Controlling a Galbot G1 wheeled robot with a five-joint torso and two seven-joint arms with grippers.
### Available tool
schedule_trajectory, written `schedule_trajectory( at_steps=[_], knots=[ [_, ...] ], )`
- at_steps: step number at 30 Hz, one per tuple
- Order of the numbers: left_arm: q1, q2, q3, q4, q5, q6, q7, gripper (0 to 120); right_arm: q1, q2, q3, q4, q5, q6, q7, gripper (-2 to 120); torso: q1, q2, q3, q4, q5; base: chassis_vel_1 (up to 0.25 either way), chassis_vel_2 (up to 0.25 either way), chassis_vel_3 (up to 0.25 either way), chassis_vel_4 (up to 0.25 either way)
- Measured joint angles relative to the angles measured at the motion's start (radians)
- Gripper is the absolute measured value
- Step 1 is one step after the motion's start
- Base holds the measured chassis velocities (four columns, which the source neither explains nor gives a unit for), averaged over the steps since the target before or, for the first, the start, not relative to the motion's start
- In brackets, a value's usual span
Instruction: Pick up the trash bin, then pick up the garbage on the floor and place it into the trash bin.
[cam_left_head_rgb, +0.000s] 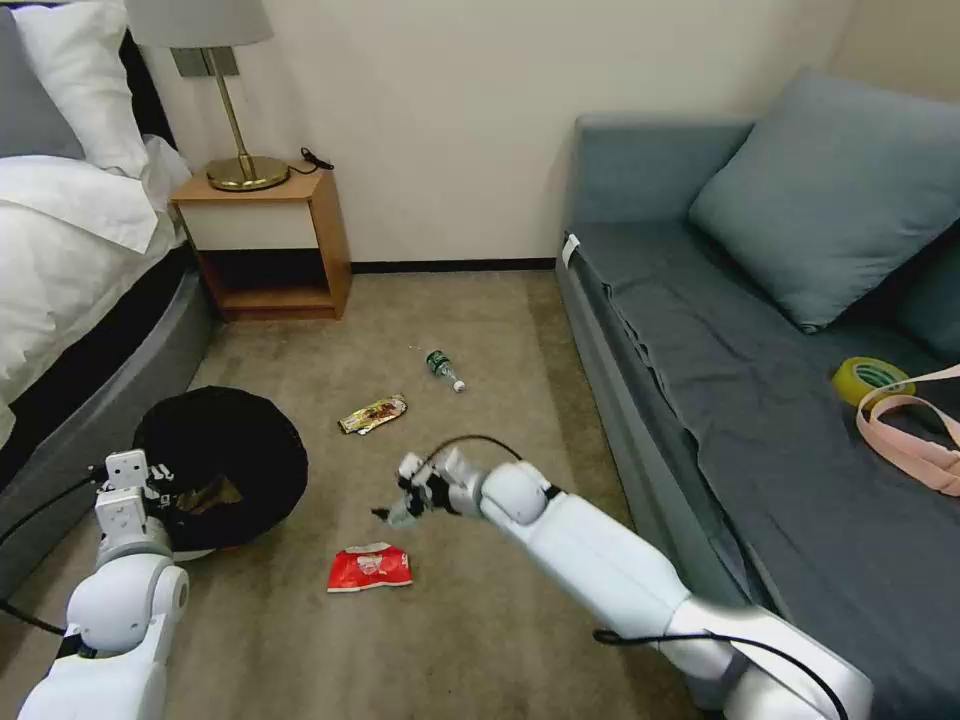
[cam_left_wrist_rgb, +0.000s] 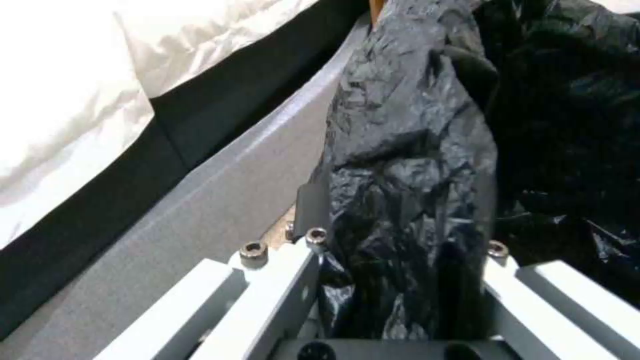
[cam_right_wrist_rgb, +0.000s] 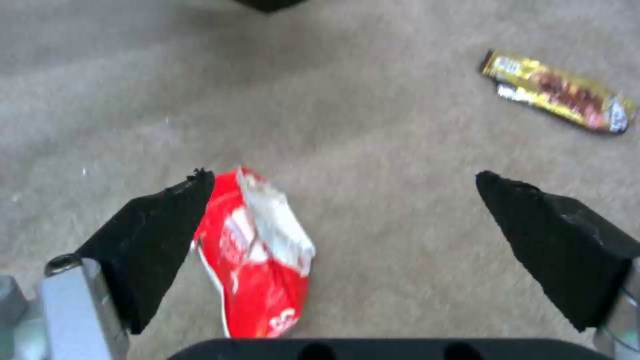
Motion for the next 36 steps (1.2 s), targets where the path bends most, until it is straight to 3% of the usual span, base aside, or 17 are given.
schedule_trajectory(
  at_steps=[17,30,36],
  knots=[
    [0.027,0.041,-0.036,0.019,-0.007,-0.006,0.001,4,-0.042,0.100,0.028,-0.191,-0.143,0.072,-0.018,100,0.000,0.000,0.000,0.0002,-0.0002,0.000,0.000,0.000,0.000],
    [0.073,0.055,-0.073,0.002,-0.012,-0.008,0.000,4,-0.061,0.208,0.031,-0.296,-0.215,0.093,0.027,100,0.000,0.000,0.000,0.0002,-0.0003,0.000,0.000,0.000,0.000],
    [0.089,0.062,-0.090,-0.001,-0.019,-0.012,0.000,4,-0.061,0.220,0.047,-0.356,-0.255,0.108,0.041,100,0.000,0.000,0.000,0.0003,-0.0002,0.000,0.000,0.000,0.000]
  ],
)
